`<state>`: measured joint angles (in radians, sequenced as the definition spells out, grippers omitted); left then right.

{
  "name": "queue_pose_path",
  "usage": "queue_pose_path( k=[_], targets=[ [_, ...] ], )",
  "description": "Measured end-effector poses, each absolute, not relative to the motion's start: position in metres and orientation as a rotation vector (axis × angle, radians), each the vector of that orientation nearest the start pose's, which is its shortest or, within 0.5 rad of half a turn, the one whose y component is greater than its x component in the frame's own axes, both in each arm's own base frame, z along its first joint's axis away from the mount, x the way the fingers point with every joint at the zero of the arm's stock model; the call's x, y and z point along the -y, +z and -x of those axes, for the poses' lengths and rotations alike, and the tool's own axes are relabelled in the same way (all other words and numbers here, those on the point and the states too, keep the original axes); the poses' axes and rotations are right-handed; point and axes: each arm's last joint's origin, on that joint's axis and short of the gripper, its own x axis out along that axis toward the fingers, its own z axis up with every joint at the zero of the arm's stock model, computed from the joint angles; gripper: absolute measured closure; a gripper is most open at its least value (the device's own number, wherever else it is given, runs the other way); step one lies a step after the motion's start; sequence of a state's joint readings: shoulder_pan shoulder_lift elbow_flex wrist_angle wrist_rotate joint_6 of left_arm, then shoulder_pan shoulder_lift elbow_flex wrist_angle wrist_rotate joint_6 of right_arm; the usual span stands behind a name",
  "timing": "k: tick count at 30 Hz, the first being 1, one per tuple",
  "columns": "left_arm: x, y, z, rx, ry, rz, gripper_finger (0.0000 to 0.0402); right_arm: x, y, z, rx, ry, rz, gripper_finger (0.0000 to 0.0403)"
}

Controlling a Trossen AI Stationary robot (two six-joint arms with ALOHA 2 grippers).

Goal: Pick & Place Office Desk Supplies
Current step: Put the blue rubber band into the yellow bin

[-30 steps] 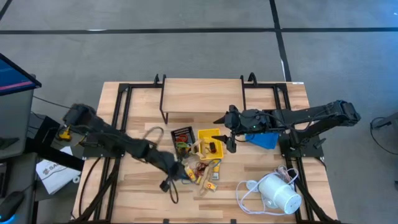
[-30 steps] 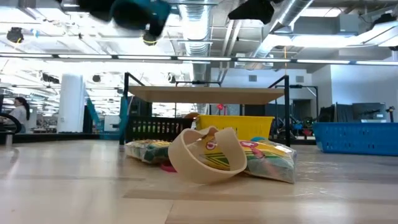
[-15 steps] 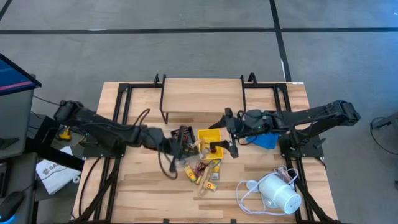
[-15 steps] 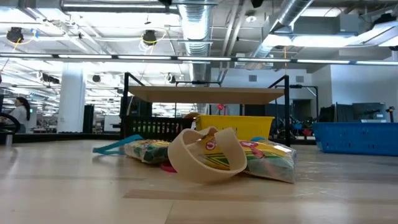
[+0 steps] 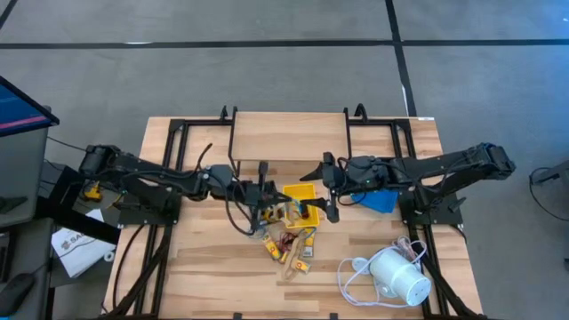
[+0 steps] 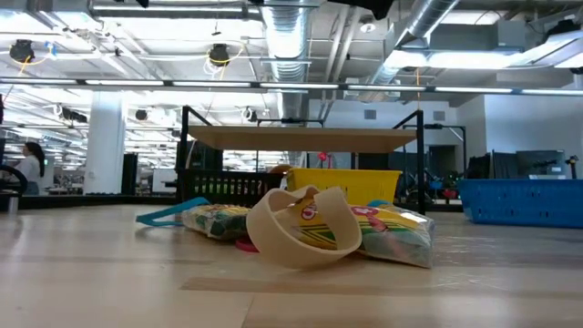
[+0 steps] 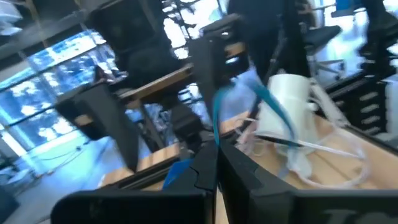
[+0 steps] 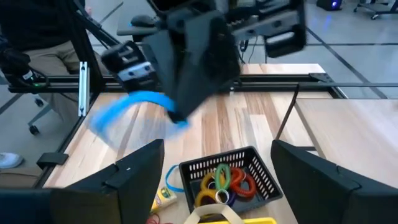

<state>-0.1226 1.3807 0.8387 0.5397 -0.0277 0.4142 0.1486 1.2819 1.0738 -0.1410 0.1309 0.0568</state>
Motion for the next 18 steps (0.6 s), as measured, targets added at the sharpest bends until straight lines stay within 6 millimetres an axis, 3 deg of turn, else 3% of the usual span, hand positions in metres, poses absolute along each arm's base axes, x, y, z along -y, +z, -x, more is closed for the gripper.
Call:
queue_pose_path(
  k=[10, 18],
  targets=[
    [0.018, 0.265, -0.324, -0.029, -0.038, -0.446, 0.0401, -0.042, 0.329, -0.290, -0.344, 0.076, -0.053, 0.0110],
    [0.013, 0.258, -0.331, -0.016, -0.018, -0.461, 0.0401, -0.043, 0.319, -0.297, -0.383, 0.079, -0.055, 0.0110]
  ],
)
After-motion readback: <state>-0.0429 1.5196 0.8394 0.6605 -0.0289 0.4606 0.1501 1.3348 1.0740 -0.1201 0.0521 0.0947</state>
